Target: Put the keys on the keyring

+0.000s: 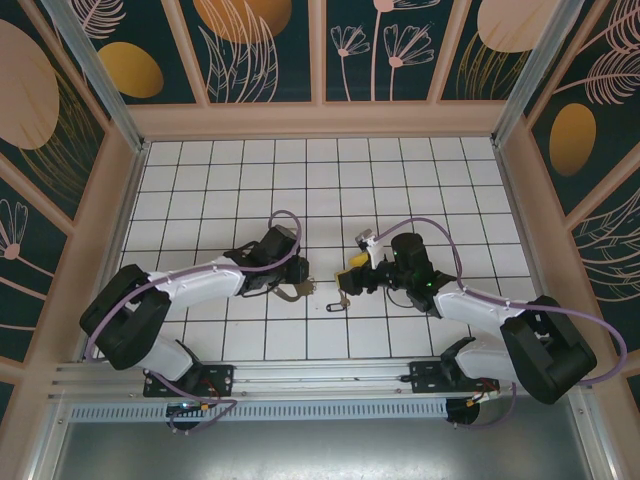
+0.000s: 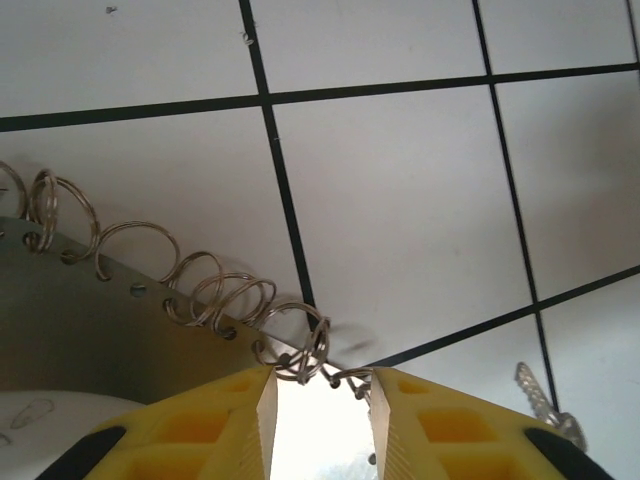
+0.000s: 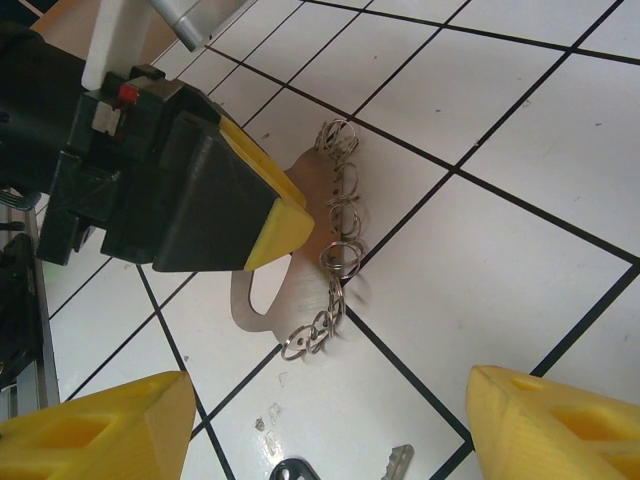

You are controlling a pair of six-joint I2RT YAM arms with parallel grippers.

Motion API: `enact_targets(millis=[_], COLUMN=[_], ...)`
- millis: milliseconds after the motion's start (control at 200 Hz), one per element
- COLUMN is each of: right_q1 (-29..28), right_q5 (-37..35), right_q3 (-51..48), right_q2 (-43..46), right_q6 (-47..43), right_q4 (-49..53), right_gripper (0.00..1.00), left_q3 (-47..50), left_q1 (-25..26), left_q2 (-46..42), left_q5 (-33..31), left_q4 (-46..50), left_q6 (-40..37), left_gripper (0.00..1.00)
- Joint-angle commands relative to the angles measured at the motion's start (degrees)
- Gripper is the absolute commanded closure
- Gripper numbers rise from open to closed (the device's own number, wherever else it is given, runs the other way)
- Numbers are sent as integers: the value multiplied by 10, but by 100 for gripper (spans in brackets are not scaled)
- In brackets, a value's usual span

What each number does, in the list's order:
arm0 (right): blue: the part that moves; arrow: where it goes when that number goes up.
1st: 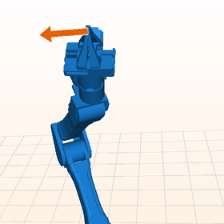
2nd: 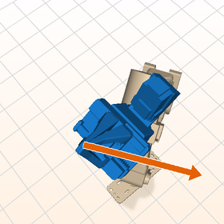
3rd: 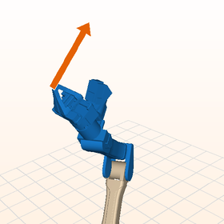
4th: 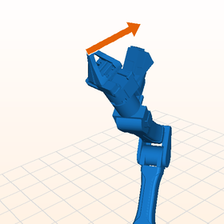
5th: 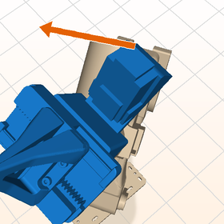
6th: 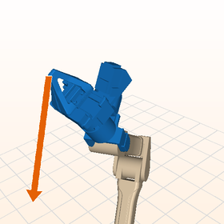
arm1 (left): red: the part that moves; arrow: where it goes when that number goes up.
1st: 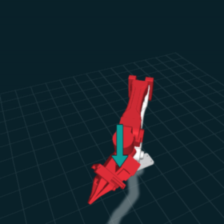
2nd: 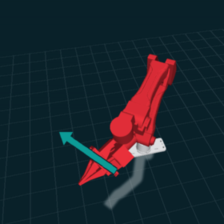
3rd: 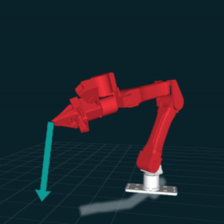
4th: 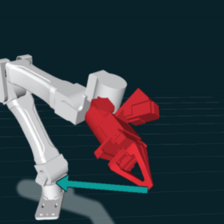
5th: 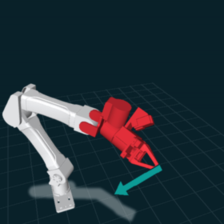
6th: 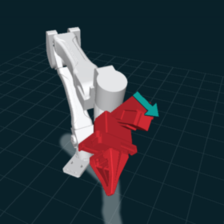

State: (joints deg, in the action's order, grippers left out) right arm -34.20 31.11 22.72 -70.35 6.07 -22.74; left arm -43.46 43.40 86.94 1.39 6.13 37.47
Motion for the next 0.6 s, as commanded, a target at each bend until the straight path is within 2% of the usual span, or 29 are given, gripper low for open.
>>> enact_targets(millis=[0,265,596], right_q1=[4,4,6], right_q5=[-5,-6,-9], right_q3=[-3,0,-1], right_q2=[1,-4,-1], right_q6=[-6,-4,-4], right_q4=[-18,-18,-17], right_gripper=[27,25,25], left_q3=[-18,-29,-32], left_q1=[-3,-2,1], left_q2=[13,35,52], left_q5=[-14,-4,3], left_q4=[22,22,20], left_q6=[-20,-28,-30], left_gripper=[70,76,77])
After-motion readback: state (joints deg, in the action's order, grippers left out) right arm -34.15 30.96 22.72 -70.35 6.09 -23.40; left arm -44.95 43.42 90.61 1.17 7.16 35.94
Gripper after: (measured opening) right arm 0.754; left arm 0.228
